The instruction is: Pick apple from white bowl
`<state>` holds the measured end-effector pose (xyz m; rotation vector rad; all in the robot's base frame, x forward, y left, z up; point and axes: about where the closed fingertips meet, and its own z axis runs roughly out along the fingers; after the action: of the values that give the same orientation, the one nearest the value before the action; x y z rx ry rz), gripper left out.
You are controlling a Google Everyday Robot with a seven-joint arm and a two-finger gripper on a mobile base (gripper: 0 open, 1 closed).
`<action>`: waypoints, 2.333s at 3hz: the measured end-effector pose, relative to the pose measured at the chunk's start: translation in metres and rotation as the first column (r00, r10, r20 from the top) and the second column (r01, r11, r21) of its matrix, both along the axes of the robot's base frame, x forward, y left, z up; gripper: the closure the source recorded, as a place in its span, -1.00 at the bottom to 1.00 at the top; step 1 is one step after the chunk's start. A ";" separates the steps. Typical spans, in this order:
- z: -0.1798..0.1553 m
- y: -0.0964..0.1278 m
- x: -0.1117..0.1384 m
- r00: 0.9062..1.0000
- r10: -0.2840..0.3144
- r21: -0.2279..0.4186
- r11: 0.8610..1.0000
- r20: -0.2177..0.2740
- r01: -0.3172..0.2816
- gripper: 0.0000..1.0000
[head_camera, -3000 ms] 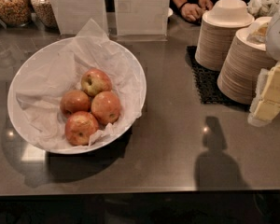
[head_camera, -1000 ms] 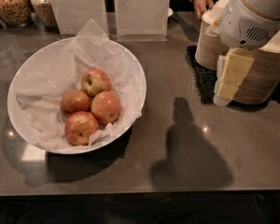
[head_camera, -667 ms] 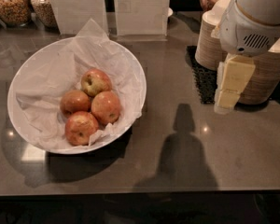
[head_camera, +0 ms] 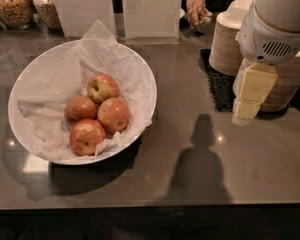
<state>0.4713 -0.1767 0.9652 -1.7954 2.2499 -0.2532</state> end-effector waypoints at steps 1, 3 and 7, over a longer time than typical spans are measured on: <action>0.006 0.019 0.002 0.994 0.106 0.056 0.993 0.005 -0.106 -1.00; 0.069 0.181 -0.062 0.774 0.625 -0.072 0.780 0.097 -0.621 -1.00; 0.038 0.307 0.002 0.481 0.859 -0.130 0.505 0.175 -0.853 -1.00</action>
Offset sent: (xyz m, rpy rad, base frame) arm -0.0696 0.2027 0.0877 -0.0444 -0.1416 0.8379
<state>0.4734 0.1298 1.0031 -2.4971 0.9457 -0.2450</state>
